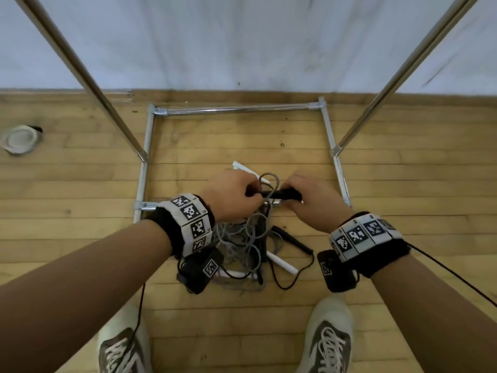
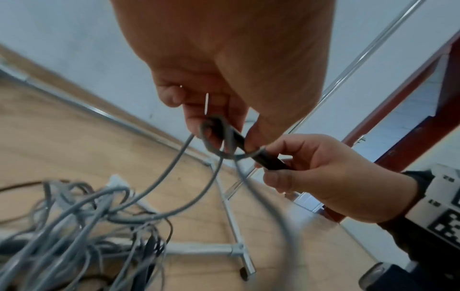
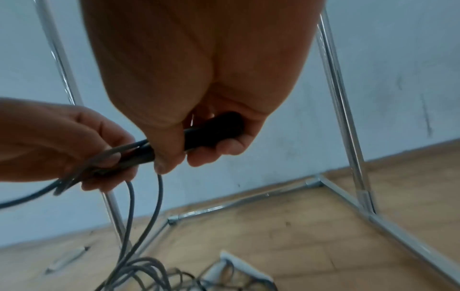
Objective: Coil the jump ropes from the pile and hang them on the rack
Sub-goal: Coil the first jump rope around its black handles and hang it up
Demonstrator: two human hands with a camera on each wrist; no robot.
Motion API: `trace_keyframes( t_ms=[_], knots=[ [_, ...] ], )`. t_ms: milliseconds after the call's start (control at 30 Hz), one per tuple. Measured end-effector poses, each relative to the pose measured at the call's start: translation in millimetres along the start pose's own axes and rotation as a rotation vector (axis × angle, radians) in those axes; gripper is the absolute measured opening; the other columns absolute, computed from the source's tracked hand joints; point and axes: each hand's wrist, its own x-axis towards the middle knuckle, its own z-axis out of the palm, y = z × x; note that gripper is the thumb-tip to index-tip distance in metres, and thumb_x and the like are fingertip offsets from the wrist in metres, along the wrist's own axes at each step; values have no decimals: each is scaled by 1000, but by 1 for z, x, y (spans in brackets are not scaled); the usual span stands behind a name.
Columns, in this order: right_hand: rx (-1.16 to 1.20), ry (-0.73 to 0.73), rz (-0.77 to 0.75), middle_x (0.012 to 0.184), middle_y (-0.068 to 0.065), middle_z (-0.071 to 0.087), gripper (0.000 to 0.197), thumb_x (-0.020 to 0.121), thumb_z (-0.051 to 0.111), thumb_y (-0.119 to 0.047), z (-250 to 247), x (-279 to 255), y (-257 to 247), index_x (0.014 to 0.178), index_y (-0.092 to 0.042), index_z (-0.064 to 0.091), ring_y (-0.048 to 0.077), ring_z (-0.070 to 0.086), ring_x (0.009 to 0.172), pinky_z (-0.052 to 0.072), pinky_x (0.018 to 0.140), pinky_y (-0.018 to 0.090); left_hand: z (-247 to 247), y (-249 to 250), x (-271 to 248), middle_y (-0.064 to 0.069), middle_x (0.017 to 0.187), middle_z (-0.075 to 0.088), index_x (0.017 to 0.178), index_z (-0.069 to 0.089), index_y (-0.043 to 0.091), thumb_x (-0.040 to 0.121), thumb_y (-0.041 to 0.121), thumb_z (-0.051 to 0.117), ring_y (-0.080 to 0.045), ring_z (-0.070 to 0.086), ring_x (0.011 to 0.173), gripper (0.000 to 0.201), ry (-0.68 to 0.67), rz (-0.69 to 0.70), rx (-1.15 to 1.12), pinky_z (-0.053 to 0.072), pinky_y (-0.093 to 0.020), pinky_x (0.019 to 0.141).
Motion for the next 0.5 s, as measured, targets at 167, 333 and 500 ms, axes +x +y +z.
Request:
trace_keyframes(
  t_ms=[167, 333, 500],
  knots=[
    [-77, 69, -59, 107, -7, 57, 22, 89, 67, -25, -43, -16, -37, 110, -26, 62, 19, 57, 98, 48, 84, 38, -53, 23, -35, 17, 67, 44, 99, 73, 37, 94, 43, 53, -14, 44, 86, 21, 93, 88, 272, 30, -33, 71],
    [-194, 125, -152, 107, -6, 63, 25, 92, 61, -36, -86, -33, -99, 115, -27, 59, 20, 60, 97, 49, 84, 41, -110, 57, -74, 11, 72, 58, 90, 66, 29, 96, 38, 48, -19, 59, 77, 21, 101, 120, 222, 49, -36, 70],
    [-325, 165, -148, 87, -13, 56, 8, 95, 55, -38, -124, -45, -143, 99, -32, 59, 18, 59, 84, 51, 69, 40, -154, 71, -108, 1, 85, 65, 99, 62, 20, 103, 29, 40, -23, 60, 82, 24, 245, 105, 72, 50, -39, 76]
  ],
)
